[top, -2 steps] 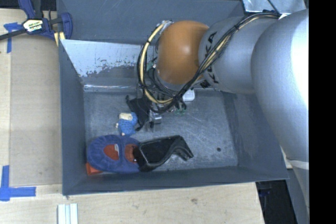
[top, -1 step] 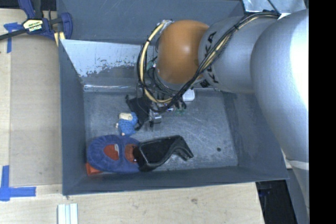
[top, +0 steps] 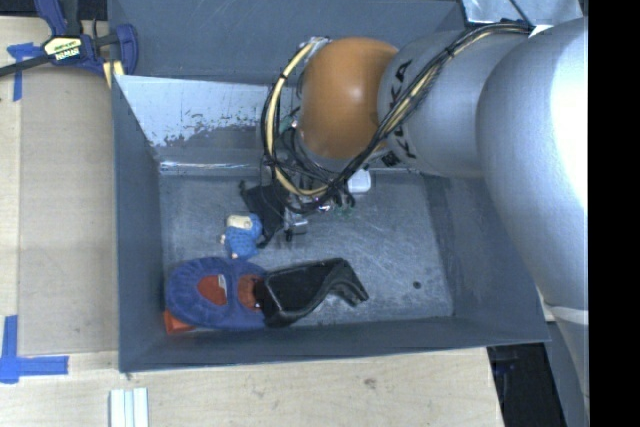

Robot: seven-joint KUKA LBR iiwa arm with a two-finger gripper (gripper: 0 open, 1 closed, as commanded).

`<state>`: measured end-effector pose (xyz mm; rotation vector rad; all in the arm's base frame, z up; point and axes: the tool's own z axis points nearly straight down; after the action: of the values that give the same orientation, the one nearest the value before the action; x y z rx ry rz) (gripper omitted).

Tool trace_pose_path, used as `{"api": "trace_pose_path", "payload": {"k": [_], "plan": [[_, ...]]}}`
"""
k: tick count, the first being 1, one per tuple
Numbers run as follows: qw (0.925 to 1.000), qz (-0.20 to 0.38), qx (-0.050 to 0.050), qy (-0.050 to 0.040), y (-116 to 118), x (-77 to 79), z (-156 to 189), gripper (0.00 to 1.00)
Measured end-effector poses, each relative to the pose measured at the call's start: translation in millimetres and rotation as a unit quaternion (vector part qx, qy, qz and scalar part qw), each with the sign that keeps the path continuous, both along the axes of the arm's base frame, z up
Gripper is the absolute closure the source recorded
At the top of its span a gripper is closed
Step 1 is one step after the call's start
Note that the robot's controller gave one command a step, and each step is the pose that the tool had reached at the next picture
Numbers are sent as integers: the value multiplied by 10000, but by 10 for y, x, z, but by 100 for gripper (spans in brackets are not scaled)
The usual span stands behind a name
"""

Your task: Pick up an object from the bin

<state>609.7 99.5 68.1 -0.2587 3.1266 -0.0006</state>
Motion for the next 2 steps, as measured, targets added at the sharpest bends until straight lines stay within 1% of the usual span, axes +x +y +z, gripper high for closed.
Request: {"api": "trace_pose_path", "payload": {"k": [2], "plan": [[10000, -32, 7, -13, -12, 14, 8, 0]]}}
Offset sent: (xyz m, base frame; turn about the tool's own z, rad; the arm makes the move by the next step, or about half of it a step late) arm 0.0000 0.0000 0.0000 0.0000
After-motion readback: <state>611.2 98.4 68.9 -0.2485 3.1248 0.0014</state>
